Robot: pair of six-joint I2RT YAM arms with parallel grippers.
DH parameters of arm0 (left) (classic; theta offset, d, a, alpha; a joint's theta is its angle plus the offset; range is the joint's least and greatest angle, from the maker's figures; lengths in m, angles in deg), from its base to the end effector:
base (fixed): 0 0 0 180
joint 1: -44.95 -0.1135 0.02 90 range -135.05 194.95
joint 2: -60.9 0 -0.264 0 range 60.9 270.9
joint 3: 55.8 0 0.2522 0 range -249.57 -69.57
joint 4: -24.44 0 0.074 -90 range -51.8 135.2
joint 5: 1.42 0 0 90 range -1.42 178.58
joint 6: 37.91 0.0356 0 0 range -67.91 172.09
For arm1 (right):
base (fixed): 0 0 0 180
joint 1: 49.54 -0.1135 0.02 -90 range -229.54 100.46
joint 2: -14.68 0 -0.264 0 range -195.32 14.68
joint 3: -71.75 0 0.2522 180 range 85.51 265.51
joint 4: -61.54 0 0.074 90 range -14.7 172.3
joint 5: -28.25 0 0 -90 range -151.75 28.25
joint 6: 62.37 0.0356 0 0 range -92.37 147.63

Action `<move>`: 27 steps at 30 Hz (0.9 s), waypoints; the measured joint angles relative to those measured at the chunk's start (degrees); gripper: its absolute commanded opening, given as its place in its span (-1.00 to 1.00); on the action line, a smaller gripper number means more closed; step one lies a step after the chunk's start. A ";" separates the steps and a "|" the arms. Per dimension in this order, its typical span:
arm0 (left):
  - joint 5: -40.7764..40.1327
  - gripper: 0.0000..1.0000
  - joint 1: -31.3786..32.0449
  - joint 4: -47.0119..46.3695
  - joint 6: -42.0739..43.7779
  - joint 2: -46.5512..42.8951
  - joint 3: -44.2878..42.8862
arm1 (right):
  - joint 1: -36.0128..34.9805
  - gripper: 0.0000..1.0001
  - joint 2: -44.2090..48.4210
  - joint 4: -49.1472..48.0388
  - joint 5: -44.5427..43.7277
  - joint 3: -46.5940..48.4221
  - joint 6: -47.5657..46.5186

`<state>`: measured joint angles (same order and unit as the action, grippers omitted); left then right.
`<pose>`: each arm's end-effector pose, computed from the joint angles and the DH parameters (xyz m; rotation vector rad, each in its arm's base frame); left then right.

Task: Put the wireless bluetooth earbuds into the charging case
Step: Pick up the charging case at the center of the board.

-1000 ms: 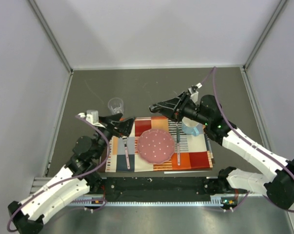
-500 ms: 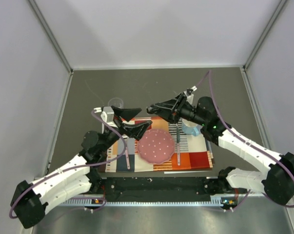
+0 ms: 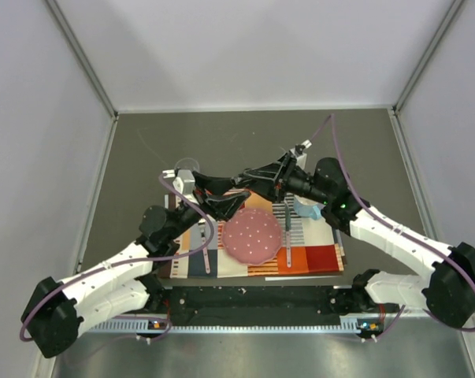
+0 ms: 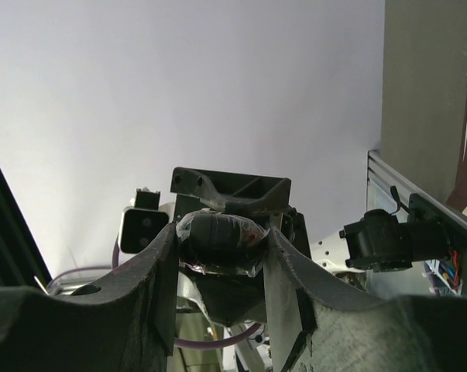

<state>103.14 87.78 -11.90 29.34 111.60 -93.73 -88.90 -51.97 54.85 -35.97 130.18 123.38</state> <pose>0.1392 -0.1413 0.3054 0.4506 1.1688 -1.1490 0.1997 0.1838 0.3170 0.5661 2.0230 2.0243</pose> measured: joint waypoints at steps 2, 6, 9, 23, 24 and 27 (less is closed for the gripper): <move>0.09 0.00 0.00 -0.66 0.11 0.48 -0.13 | -0.02 -1.00 -0.15 -0.26 0.22 0.00 0.15; -0.68 -0.24 -0.37 -2.29 0.46 1.49 -0.17 | -0.20 -1.00 -0.22 -1.14 1.11 0.00 0.55; -0.61 -0.23 -0.48 -2.97 0.35 2.16 -0.31 | -0.37 -1.00 -0.28 -1.36 1.42 0.00 0.87; -0.46 -0.37 -0.48 -4.81 0.20 4.04 -0.59 | -1.16 -1.00 -1.40 -2.64 1.70 0.00 1.99; -0.46 -0.31 -0.48 -4.90 0.17 4.09 -0.59 | -1.14 -1.00 -1.40 -2.73 1.73 0.00 2.01; -0.48 -0.13 -0.50 -5.07 0.09 4.17 -0.59 | -1.14 -1.00 -1.40 -2.78 1.75 0.00 2.03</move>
<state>102.66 87.28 -16.98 29.43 115.77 -94.32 -90.03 -53.37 52.08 -34.22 130.18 125.41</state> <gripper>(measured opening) 0.377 0.396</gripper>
